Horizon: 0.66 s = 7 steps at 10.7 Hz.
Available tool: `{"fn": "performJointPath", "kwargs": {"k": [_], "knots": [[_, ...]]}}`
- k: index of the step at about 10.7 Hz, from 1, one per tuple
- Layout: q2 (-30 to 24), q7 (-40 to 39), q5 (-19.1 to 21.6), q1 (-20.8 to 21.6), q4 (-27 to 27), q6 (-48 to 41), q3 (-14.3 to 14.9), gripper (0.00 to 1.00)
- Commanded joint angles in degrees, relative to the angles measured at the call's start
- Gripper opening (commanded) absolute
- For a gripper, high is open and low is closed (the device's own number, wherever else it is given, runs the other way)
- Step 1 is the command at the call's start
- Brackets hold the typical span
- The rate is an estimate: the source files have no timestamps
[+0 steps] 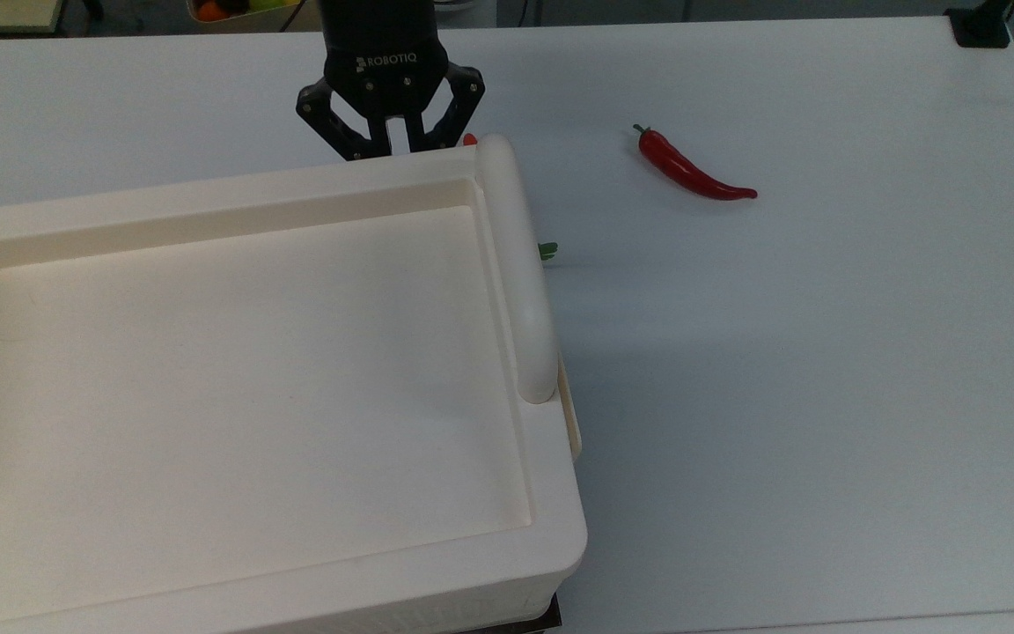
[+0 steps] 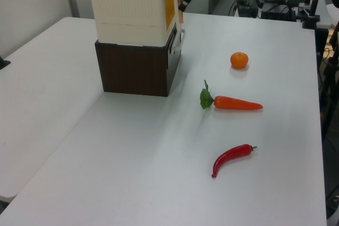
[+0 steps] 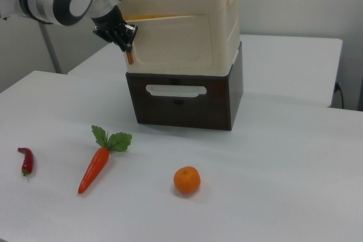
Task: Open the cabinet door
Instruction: 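Pull the door edge outward, swinging the door open on its hinge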
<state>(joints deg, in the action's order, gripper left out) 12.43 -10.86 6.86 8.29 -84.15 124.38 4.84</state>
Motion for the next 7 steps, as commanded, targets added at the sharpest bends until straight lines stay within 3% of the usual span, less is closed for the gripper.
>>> {"fn": "performJointPath", "kwargs": {"k": [1, 2, 3, 7], "knots": [[-2.75, -3.71, 0.0, -2.13, -4.0, -10.62, 2.53, 0.41], [-3.45, -5.73, -0.09, -2.66, -4.01, -14.04, 4.11, 0.75], [-4.07, -6.97, -0.52, -3.53, -4.01, -17.12, 5.34, 1.0], [-7.41, -10.58, -0.97, -7.14, -4.54, -27.14, 8.77, 1.0]]}}
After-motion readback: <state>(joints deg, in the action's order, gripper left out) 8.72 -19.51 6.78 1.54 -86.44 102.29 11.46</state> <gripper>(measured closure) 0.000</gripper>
